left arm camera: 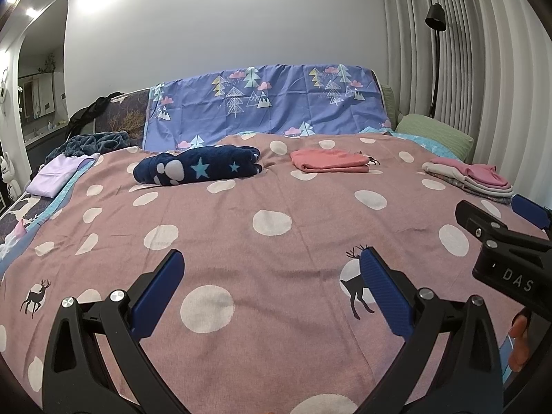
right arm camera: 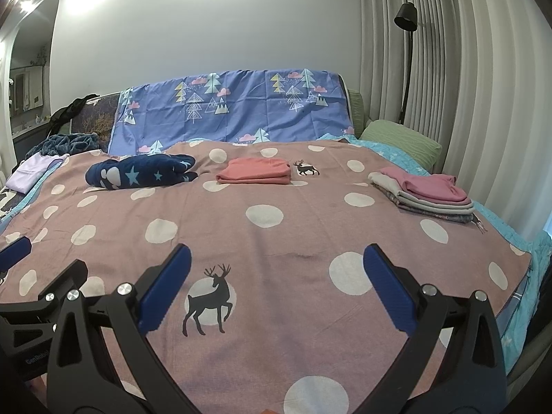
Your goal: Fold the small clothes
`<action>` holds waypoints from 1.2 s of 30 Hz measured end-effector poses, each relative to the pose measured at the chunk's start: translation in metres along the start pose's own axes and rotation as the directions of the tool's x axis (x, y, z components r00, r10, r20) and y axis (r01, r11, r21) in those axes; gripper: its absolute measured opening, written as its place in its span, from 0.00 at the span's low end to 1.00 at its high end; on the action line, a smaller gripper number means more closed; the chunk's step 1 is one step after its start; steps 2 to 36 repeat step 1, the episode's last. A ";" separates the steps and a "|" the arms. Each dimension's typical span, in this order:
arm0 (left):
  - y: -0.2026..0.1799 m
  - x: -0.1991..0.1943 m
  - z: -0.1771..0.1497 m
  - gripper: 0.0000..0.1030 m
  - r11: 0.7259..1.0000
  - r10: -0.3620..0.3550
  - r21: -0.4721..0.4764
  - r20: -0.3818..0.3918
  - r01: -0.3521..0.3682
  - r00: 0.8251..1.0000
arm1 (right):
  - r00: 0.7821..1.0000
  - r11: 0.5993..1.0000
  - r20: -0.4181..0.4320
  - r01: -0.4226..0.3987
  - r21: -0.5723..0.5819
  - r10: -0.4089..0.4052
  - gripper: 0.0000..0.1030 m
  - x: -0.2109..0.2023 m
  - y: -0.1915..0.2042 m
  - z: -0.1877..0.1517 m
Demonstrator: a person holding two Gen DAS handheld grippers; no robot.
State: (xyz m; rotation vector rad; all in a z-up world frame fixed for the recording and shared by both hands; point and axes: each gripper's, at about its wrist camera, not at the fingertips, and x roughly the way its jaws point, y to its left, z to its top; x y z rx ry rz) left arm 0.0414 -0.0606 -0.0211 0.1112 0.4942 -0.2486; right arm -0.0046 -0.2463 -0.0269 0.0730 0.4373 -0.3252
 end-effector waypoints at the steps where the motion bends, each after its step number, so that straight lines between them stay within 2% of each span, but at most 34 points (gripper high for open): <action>1: 0.000 0.000 0.000 0.99 1.000 0.000 0.000 0.000 0.000 1.000 | 1.000 1.000 -0.001 0.000 0.000 0.000 0.98 0.000 0.000 0.000; 36: 0.000 0.000 0.000 0.99 1.000 0.000 0.000 0.000 0.000 1.000 | 1.000 1.000 -0.001 0.000 0.000 0.000 0.98 0.000 0.000 0.000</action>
